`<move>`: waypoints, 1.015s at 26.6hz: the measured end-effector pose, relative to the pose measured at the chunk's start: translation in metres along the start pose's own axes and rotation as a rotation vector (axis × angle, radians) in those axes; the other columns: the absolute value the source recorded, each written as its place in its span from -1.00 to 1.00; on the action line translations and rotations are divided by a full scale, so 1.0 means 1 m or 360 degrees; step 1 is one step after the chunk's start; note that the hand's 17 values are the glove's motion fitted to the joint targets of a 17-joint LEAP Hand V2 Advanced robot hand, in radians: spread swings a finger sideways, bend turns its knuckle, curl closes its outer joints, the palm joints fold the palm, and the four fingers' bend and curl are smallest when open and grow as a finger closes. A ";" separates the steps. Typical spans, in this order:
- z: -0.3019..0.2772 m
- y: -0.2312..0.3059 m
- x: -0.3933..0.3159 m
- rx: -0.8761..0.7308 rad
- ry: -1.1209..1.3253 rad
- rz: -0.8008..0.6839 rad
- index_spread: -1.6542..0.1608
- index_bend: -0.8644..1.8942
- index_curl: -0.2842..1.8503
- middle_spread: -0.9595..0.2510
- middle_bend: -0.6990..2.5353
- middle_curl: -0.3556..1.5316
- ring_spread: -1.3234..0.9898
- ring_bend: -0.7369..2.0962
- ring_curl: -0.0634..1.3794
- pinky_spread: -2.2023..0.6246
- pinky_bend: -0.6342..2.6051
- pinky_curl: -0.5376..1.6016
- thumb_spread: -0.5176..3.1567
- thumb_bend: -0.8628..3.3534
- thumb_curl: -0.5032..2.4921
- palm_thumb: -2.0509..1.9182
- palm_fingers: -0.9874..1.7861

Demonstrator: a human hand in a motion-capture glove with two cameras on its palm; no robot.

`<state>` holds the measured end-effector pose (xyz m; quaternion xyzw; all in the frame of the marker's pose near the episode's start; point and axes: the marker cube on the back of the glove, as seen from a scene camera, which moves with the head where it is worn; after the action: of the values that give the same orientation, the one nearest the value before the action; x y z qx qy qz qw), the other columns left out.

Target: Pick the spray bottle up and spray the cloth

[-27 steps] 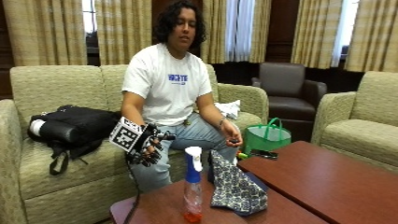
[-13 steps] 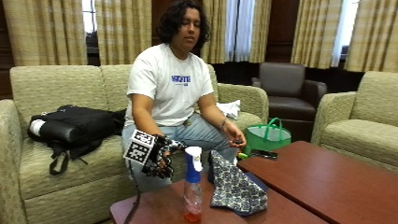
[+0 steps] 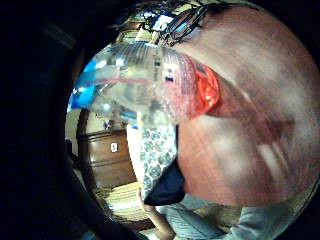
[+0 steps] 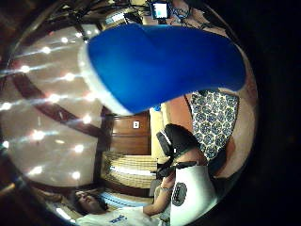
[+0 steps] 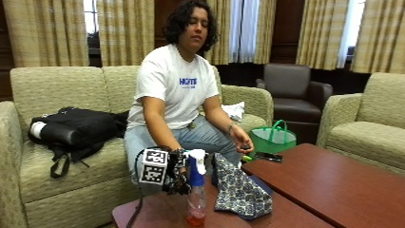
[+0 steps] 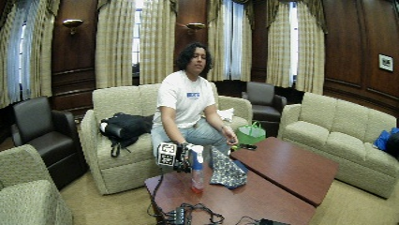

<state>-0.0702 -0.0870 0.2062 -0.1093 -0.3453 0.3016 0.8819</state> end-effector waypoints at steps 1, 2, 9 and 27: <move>0.001 -0.004 -0.001 0.0007 -0.0002 -0.0009 0.39 -0.29 -0.56 0.35 -0.39 -0.23 0.01 -0.17 -0.45 0.63 -0.44 -0.18 -0.19 -0.61 -0.43 0.41 -0.05; 0.002 -0.007 -0.002 0.0015 -0.0003 -0.0023 0.39 -0.29 -0.55 0.35 -0.39 -0.23 0.00 -0.17 -0.45 0.63 -0.44 -0.17 -0.20 -0.61 -0.43 0.41 -0.06; 0.006 -0.033 -0.011 0.0082 -0.0005 -0.0189 0.39 -0.31 -0.57 0.32 -0.38 -0.22 -0.01 -0.17 -0.45 0.62 -0.44 -0.17 -0.24 -0.61 -0.43 0.38 -0.08; 0.018 -0.086 -0.013 0.0159 0.0035 -0.0448 0.38 -0.36 -0.65 0.25 -0.39 -0.23 -0.06 -0.03 -0.41 0.52 -0.28 -0.13 -0.28 -0.61 -0.43 0.36 0.12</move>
<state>-0.0507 -0.1634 0.2464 -0.0189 -0.3321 0.1907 0.9236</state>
